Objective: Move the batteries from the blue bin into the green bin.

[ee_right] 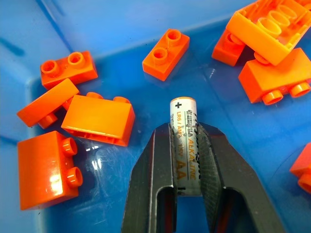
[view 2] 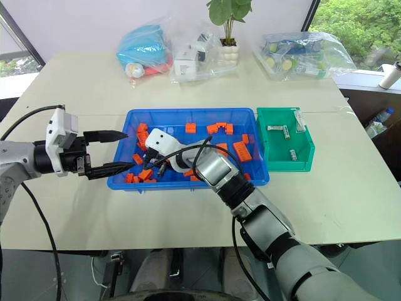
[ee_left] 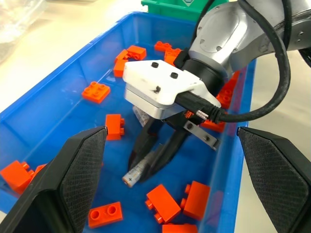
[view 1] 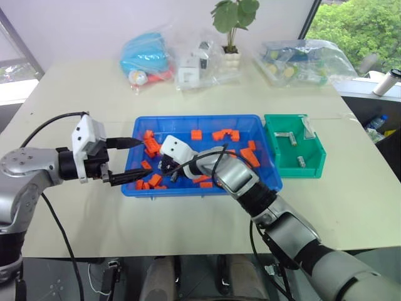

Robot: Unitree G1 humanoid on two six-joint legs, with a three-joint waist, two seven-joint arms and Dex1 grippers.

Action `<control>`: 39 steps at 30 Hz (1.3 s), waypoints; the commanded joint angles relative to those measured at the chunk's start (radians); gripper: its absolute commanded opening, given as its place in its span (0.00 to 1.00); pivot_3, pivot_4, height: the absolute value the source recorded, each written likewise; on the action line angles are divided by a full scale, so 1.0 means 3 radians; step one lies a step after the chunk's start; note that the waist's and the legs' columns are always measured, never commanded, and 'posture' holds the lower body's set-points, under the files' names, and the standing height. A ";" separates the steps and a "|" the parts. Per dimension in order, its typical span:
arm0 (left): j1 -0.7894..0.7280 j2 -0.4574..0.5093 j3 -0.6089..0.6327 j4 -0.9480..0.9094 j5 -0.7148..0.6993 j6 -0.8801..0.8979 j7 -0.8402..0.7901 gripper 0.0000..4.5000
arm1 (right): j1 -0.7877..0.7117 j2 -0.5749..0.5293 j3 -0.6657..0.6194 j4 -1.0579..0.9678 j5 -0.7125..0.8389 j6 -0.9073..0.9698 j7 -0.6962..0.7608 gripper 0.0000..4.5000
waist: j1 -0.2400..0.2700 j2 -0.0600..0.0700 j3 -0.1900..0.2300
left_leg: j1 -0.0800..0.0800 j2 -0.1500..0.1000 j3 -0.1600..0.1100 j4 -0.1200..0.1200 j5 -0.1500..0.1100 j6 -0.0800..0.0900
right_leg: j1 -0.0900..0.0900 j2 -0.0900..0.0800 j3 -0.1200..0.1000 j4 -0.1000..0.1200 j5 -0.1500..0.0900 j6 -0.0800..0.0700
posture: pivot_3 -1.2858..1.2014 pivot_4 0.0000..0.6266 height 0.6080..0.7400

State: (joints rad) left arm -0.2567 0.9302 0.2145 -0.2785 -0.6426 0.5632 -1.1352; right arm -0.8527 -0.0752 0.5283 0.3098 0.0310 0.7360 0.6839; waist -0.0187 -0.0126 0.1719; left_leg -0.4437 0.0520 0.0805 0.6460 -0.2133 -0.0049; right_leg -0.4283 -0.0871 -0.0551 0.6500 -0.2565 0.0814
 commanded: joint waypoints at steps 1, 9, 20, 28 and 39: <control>0.0024 0.0060 0.0018 -0.0096 -0.0030 -0.0033 -0.0095 1.00 | 0.0083 -0.0156 -0.0116 -0.0251 0.0029 0.0210 0.0078 0.03 | 0.0004 0.0000 0.0000 | 0.0000 0.0000 0.0000 0.0000 0.0000 0.0000 | 0.0000 -0.0001 0.0000 0.0000 0.0000 0.0000 | 0.52 0.24 0.97; -0.0009 -0.0012 -0.0179 -0.0067 0.0095 -0.0193 -0.0193 1.00 | -0.0074 -0.1096 -0.1354 -0.1279 0.0493 0.1238 0.0151 0.03 | 0.0035 0.0002 0.0004 | -0.0005 -0.0001 0.0000 0.0002 0.0000 0.0000 | -0.0001 -0.0004 0.0000 -0.0004 -0.0002 -0.0004 | 0.52 0.24 0.97; -0.0151 -0.0117 -0.0263 0.0200 0.0187 -0.0341 -0.0230 1.00 | 0.0609 -0.2564 -0.2366 -0.1698 0.0669 0.1606 0.0131 0.03 | -0.0010 0.0003 0.0006 | 0.0001 0.0000 0.0007 -0.0008 -0.0001 0.0001 | -0.0004 -0.0003 0.0001 -0.0009 -0.0006 -0.0010 | 0.52 0.24 0.97; -0.0368 -0.0182 -0.0353 0.0341 0.0224 -0.0364 -0.0254 1.00 | 0.0746 -0.2560 -0.2254 -0.1630 0.0679 0.1360 -0.0031 0.64 | 0.0028 0.0004 0.0007 | -0.0004 -0.0002 0.0006 0.0000 -0.0001 0.0001 | -0.0002 -0.0005 0.0002 -0.0011 -0.0007 -0.0011 | 0.52 0.24 0.97; -0.0328 -0.0187 -0.0306 0.0254 0.0205 -0.0332 -0.0178 1.00 | 0.0130 -0.1527 -0.1475 -0.1620 0.0886 0.1302 -0.0196 0.64 | 0.0002 0.0004 0.0008 | -0.0003 0.0004 0.0002 -0.0003 0.0000 0.0001 | -0.0004 0.0006 0.0002 -0.0005 -0.0001 -0.0001 | 0.52 0.24 0.97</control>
State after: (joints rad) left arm -0.3555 0.8663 0.0947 -0.1731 -0.5768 0.4701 -1.1945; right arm -0.7963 -0.5623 0.0527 -0.1556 0.2898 1.1240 0.6494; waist -0.0181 -0.0113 0.1744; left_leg -0.4445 0.0530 0.0809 0.6453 -0.2134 -0.0045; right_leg -0.4293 -0.0854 -0.0547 0.6486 -0.2568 0.0811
